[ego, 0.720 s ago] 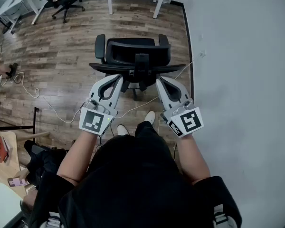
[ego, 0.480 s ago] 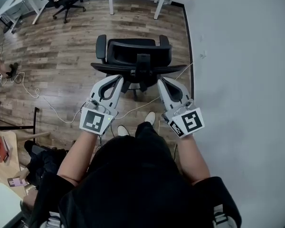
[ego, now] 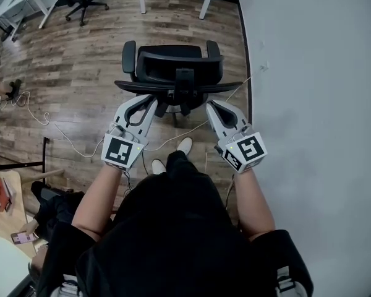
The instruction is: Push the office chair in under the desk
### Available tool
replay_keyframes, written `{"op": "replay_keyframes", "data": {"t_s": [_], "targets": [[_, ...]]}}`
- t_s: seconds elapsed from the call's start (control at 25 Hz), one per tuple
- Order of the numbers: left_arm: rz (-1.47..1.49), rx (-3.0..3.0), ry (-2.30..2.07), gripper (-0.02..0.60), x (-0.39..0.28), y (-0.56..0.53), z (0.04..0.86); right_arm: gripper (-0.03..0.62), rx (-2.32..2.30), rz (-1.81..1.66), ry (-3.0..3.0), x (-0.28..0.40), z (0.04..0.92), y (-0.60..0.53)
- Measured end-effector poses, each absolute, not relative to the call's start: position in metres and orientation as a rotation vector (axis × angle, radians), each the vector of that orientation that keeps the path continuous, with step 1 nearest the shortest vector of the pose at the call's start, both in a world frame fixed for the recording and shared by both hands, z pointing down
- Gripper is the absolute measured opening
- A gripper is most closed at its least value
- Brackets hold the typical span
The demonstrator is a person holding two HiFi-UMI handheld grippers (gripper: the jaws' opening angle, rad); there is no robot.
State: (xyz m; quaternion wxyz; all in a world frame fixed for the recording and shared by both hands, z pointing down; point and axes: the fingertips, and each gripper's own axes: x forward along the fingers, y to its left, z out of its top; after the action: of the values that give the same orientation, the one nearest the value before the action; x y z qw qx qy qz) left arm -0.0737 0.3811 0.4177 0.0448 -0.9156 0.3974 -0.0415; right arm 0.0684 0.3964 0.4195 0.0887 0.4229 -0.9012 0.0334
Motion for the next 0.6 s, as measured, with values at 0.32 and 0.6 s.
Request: {"op": "replay_keyframes", "data": {"t_s": [0.32,0.6], "targets": [[-0.336,-2.772,1.207,0.072,-0.074,0.346,0.455,0.027,1.173,0.147,-2.579,0.087,0.456,0.36],[-0.452,-2.832,1.189,0.125,-0.071,0.318,0.478,0.051,1.129,0.187,-2.515,0.1,0.478,0.326]]}}
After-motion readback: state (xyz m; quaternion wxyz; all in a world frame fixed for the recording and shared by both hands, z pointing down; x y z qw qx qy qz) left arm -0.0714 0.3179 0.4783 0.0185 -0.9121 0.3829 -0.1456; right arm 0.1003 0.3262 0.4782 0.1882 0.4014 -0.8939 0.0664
